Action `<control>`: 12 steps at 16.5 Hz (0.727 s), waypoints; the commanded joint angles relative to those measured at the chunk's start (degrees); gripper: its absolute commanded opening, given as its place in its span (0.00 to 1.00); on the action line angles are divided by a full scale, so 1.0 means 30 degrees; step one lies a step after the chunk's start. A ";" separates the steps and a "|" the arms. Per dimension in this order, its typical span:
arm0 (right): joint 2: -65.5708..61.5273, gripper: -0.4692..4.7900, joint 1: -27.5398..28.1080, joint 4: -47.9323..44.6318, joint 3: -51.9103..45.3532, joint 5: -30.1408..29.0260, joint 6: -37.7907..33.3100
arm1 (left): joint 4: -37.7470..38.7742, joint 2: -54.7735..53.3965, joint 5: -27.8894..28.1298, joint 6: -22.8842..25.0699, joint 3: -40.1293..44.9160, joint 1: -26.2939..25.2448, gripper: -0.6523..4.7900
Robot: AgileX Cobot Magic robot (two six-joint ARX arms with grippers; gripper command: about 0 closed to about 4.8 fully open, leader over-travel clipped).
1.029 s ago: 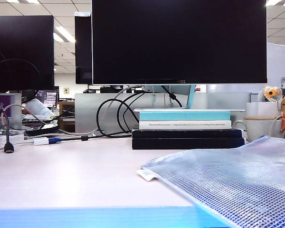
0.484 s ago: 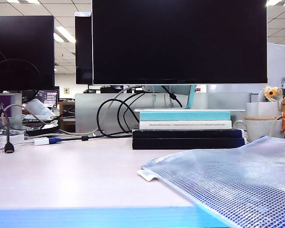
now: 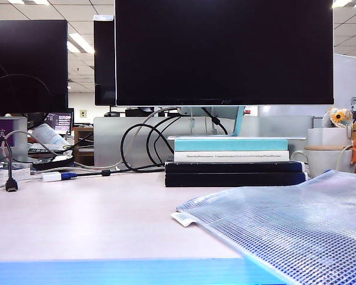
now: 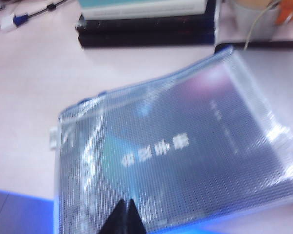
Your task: Pick up the transparent plastic file bag with a blue zipper and open its zipper.
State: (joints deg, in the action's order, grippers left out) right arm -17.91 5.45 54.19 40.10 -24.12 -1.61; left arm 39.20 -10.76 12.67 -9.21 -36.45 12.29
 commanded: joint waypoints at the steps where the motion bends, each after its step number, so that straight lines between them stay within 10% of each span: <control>1: 0.1537 0.08 -0.0168 -0.2849 -0.1217 0.0015 -0.1741 | -0.0124 0.0801 -0.0080 -0.1107 0.0729 0.0007 0.55; 6: 0.6011 0.08 -0.0168 -0.7890 -0.3432 0.1421 -0.5952 | -0.1399 0.2798 0.0066 -0.0736 0.1574 0.0007 0.29; 12: 0.5756 0.08 -0.0160 -1.5431 -0.6535 0.2849 -0.7133 | -0.5858 0.3548 -0.0816 -0.0685 0.4466 0.0029 0.21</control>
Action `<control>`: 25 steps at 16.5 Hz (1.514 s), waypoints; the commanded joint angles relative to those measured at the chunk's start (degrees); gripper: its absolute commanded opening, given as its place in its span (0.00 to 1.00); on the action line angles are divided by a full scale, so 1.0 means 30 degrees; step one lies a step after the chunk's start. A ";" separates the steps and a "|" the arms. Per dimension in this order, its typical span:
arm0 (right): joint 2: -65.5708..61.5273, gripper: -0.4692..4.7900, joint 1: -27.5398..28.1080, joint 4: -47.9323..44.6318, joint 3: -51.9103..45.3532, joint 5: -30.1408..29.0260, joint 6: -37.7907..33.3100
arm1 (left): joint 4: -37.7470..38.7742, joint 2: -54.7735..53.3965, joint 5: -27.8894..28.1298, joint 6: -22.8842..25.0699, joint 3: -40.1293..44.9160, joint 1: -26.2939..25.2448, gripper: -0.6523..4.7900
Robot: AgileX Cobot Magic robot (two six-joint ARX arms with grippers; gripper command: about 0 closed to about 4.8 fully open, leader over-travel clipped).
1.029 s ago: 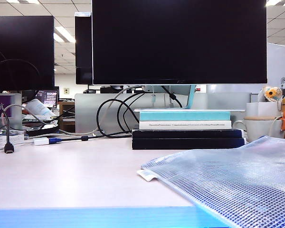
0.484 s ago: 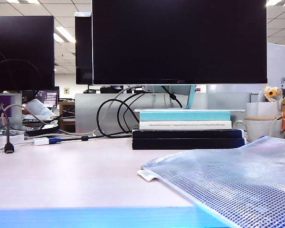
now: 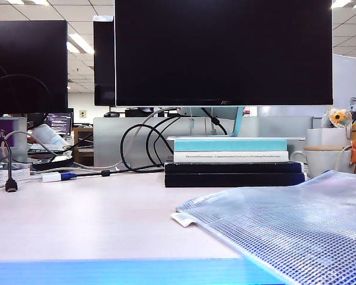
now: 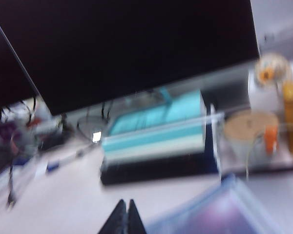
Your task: Pick up the transparent plastic file bag with a blue zipper and open its zipper.
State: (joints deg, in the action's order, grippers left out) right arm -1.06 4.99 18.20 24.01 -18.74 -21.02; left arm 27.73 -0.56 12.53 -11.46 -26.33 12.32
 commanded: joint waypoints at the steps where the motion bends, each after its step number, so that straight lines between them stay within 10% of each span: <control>1: 0.0160 0.08 -0.0007 -0.4583 -0.2025 0.1297 -0.0641 | -0.3147 0.0146 -0.0903 0.0204 0.1923 0.0022 0.21; 6: 0.0146 0.08 -0.0015 -0.6572 -0.6929 0.2135 0.0685 | -0.4284 0.0153 -0.0889 0.3177 0.4670 0.0007 0.11; 14: 0.0168 0.08 -0.0015 -0.4495 -0.7883 0.3082 0.2470 | -0.2849 0.0153 -0.0291 0.2776 0.4670 0.0000 0.12; 25: 0.0255 0.08 0.0007 -0.5166 -0.7883 0.2419 0.1931 | -0.6987 0.0153 -0.2455 0.1887 0.6739 -0.0007 0.11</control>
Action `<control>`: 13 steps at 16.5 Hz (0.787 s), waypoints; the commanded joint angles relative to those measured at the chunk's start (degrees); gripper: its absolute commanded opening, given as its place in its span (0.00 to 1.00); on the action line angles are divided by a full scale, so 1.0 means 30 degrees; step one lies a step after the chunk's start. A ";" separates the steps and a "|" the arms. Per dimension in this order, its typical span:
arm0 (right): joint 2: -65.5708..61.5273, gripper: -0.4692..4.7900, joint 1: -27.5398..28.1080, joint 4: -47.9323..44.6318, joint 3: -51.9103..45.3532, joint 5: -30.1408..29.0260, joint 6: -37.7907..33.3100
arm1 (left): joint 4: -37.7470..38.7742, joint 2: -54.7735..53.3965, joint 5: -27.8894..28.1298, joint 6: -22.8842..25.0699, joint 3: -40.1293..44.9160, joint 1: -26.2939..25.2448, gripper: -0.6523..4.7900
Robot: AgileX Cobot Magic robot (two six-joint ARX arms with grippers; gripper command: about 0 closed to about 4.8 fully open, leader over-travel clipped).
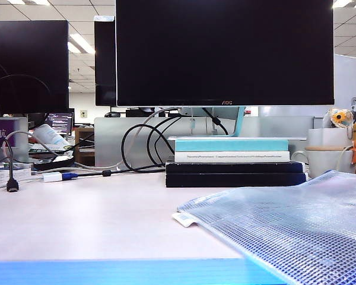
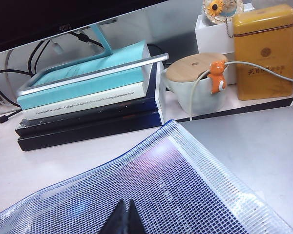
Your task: Pick up the transparent plastic file bag with a blue zipper and open its zipper.
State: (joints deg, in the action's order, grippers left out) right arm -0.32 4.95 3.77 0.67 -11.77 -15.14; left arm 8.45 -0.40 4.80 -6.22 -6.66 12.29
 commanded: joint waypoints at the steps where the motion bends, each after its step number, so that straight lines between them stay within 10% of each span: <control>1: 0.0007 0.08 0.0022 -0.0357 -0.0102 0.0095 -0.0029 | -0.0707 0.0102 0.0262 0.0051 0.0874 0.0000 0.11; 9: 0.0000 0.08 0.0029 -0.0335 -0.0102 0.1399 -0.0036 | -0.0816 0.0102 -0.2455 0.2965 0.2091 -0.1632 0.11; 13: 0.0000 0.08 0.0036 -0.0357 -0.0102 0.1413 -0.0444 | -0.1654 0.0102 -0.8364 0.0743 0.2076 -0.9020 0.11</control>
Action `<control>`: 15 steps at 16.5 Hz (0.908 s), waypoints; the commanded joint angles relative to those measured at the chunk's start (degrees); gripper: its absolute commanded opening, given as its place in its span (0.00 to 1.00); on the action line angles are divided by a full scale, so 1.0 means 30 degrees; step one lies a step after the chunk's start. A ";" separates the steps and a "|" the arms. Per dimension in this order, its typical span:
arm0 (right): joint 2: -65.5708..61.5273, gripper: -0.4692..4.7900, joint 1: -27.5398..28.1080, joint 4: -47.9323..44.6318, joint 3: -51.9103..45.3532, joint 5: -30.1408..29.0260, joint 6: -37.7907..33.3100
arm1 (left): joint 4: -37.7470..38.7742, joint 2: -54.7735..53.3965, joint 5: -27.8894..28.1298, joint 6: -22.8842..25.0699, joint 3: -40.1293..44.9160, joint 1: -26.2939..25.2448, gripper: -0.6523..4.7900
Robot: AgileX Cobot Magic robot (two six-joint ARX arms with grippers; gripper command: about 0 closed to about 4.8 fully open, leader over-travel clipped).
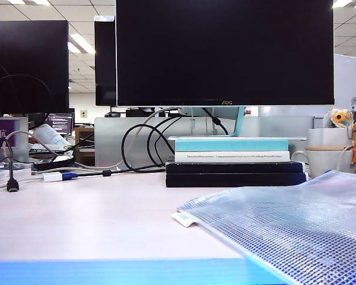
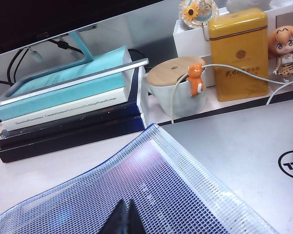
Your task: Pick up the transparent plastic file bag with a blue zipper and open its zipper.
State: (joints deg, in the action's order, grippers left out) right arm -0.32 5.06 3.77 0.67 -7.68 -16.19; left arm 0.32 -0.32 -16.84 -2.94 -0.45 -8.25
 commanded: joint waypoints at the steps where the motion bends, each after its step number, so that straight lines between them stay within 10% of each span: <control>1: 0.0000 0.08 -0.0007 -0.0357 -0.0102 0.0058 -0.0095 | 0.0860 0.0073 -0.0933 -0.0313 0.0007 -0.1865 0.11; 4: 0.0000 0.08 -0.0007 -0.1239 -0.0102 0.0036 -0.0095 | 0.0546 0.0073 0.3898 0.0903 -0.0029 0.3009 0.11; 11: 0.0000 0.17 -0.0036 0.0597 -0.0073 0.0036 -0.0087 | 0.1158 0.0073 0.4328 0.0393 -0.0015 0.3155 0.11; 15: -0.0007 0.17 -0.4503 0.0605 -0.0073 0.0029 -0.0087 | 0.1158 0.0073 0.4328 0.0393 -0.0015 0.3162 0.11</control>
